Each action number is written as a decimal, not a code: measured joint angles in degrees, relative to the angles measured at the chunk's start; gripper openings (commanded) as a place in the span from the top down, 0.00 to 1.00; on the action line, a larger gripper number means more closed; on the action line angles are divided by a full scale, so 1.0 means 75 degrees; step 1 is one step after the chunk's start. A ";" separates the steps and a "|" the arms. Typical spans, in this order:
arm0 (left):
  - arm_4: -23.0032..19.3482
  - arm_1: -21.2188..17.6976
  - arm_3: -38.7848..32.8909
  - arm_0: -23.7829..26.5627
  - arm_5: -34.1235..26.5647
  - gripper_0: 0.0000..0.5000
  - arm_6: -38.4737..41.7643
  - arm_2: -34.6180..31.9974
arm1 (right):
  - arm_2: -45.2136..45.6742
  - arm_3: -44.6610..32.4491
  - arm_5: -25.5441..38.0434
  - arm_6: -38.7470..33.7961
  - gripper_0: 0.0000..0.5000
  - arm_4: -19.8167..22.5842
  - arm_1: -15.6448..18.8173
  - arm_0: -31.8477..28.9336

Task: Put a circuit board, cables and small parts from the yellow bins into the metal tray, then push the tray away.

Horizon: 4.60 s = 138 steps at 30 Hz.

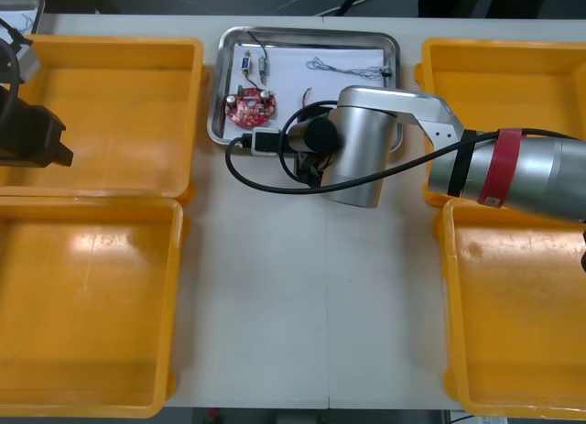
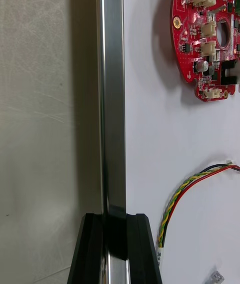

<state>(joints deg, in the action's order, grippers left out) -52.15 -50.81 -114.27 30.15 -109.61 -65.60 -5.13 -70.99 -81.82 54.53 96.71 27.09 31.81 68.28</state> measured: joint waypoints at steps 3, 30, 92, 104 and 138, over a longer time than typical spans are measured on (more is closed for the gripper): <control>0.0000 0.0000 0.0000 0.0000 0.0000 0.00 0.0000 0.0000 | 0.0000 0.0055 -0.0069 0.0002 1.00 0.0004 -0.0002 0.0021; 0.0000 0.0000 -0.0001 0.0000 0.0000 0.00 0.0000 0.0000 | 0.0000 0.0479 -0.0516 0.0314 1.00 0.0040 -0.0011 0.0199; 0.0000 0.0000 -0.0006 0.0000 0.0000 0.00 0.0000 0.0000 | 0.2593 -0.3148 0.4803 0.0634 0.00 0.2178 0.0214 -0.0087; 0.0001 0.0000 -0.0008 -0.0003 0.0000 0.00 0.0000 0.0000 | 0.4311 -0.3954 0.6242 -0.0494 0.00 0.3051 0.0538 -0.0971; 0.0002 0.0000 -0.0015 -0.0011 -0.0001 0.00 0.0000 0.0000 | 0.9791 -0.7345 0.7370 -0.4990 0.00 0.4691 0.2917 -0.6192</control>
<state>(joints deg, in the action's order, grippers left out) -52.14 -50.81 -114.39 30.07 -109.62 -65.60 -5.13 2.44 -136.91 109.80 59.28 62.27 53.69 21.84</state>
